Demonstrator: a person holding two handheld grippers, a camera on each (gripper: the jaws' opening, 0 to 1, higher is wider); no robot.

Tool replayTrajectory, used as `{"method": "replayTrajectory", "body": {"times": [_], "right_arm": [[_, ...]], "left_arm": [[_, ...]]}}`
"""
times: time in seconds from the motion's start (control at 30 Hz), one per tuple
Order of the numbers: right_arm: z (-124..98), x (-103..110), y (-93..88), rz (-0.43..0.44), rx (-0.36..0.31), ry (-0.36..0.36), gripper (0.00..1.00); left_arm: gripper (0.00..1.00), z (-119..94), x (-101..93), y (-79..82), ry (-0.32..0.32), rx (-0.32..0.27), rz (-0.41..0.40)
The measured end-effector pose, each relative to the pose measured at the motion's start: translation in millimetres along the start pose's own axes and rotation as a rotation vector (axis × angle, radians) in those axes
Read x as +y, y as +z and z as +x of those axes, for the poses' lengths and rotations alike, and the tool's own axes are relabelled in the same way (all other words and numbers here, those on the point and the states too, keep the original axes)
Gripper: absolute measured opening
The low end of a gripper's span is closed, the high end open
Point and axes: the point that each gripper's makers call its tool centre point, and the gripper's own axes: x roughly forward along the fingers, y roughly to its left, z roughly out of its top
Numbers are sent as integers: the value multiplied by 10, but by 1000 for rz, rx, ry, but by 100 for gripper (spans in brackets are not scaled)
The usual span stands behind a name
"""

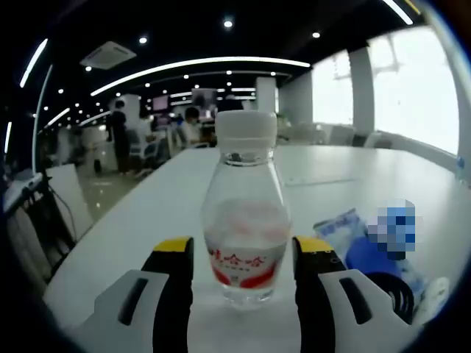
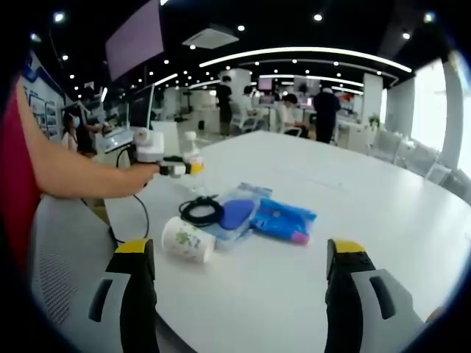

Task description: Arrange the tabletop items into an orderly group along one side of the table until the central work area is clear of visible clutter.

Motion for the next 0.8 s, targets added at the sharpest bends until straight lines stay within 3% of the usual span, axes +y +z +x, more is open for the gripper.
{"method": "replayTrajectory", "body": {"times": [0.63,0.8], "right_arm": [[10,44,20,0,-9,5,96],[-2,43,33,-1,-13,3,96]], "left_arm": [[85,-67,-170,53,-129,33,-67],[91,-116,-224,94,-162,45,-46]]}}
